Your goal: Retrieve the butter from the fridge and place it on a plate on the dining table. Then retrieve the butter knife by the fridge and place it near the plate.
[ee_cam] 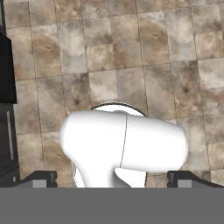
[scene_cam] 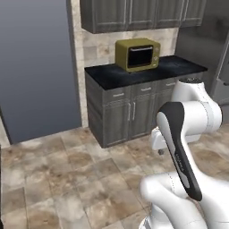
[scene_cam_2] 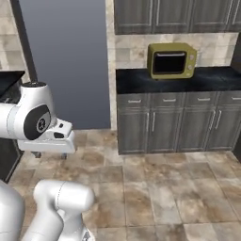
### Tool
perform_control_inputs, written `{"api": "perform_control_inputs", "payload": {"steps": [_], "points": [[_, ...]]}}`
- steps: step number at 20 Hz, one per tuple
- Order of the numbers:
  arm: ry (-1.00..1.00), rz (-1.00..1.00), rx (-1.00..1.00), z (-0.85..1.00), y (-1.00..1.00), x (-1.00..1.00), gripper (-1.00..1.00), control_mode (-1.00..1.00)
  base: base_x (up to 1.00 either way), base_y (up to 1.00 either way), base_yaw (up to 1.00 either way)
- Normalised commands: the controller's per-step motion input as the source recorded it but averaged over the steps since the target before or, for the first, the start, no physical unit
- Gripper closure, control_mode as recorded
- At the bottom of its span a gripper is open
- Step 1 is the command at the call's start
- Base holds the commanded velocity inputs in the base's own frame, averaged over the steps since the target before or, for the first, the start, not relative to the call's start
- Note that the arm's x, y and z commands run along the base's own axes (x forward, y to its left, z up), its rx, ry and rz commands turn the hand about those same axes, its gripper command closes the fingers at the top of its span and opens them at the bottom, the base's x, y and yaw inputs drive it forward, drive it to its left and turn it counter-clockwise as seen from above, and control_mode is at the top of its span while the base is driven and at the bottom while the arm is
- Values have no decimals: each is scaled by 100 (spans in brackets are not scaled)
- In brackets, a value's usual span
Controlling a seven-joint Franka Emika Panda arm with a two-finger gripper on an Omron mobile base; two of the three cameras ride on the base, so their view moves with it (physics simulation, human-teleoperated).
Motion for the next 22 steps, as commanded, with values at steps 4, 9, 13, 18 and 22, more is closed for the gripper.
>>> {"api": "perform_control_inputs", "payload": {"steps": [4, 9, 13, 18, 22], "points": [[0, 0, 0, 0, 0, 0, -100, 100, 100, 0, -22], [0, 0, 0, 0, 0, 0, -100, 100, 100, -63, -5], [0, 0, 0, 0, 0, 0, -100, 100, 100, -100, 2], [0, 0, 0, 0, 0, 0, -100, 100, 100, -100, 9], [0, 0, 0, 0, 0, 0, -100, 100, 100, -100, 19]]}}
